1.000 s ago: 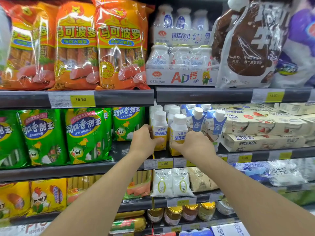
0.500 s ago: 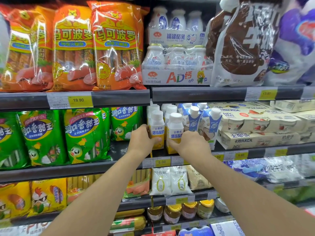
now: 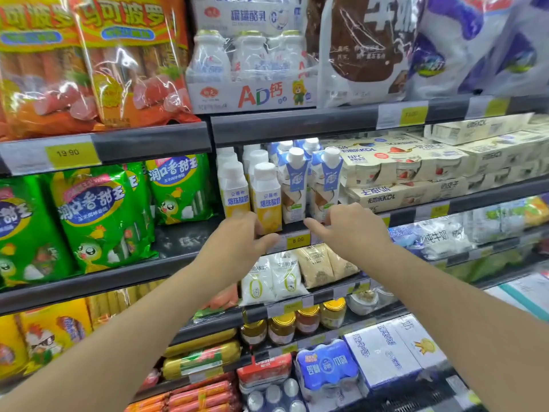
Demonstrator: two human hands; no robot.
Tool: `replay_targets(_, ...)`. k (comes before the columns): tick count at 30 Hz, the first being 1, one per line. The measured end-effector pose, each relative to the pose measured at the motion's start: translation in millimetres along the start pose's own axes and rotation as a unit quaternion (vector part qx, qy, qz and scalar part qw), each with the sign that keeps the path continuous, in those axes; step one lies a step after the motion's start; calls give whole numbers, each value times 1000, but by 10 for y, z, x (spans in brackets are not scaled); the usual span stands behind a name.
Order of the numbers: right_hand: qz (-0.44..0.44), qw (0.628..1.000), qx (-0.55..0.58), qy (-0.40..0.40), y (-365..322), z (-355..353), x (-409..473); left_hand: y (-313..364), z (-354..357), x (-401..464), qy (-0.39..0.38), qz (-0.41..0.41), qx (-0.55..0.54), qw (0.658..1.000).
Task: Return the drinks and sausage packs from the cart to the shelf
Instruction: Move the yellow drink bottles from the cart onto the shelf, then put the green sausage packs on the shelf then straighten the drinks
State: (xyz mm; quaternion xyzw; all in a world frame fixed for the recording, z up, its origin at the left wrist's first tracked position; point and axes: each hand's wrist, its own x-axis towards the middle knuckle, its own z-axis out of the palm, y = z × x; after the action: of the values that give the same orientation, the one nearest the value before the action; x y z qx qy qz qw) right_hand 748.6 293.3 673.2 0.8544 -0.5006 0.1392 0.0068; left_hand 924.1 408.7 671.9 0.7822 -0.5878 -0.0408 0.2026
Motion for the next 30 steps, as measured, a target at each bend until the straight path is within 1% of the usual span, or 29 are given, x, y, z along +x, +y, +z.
replay_targets(2,16,1000,-16,-1,356,-23,-76,357,86,-2,-60,65,34,996)
replay_targets(5,60,997,-45,-6,1044,-67,-267,948,335,92,-150,140,69,976)
replay_targets(8,124,988,-84,-39,1878,-72,-584,1563,729,269,-195,197,118,954)
replay_targets(11,157,979,-112,-61,2738,-83,-1028,2175,1201,447,-205,232,164,937)
replay_targets(14,207,965,-121,-104,3530,-144,-1557,2814,1667,527,-214,247,191,925)
replay_targets(17,238,958,-122,-104,4175,-264,-2076,3435,2097,526,-218,277,208,912)
replay_targets(21,289,945,-116,-104,4863,-459,-2689,4302,2556,425,-234,339,228,882)
replay_targets(26,384,906,-108,-141,5673,-554,-3303,5335,3098,224,-242,415,247,841)
replay_targets(30,439,884,-90,-135,6208,-546,-3658,6016,3537,107,-258,462,237,815)
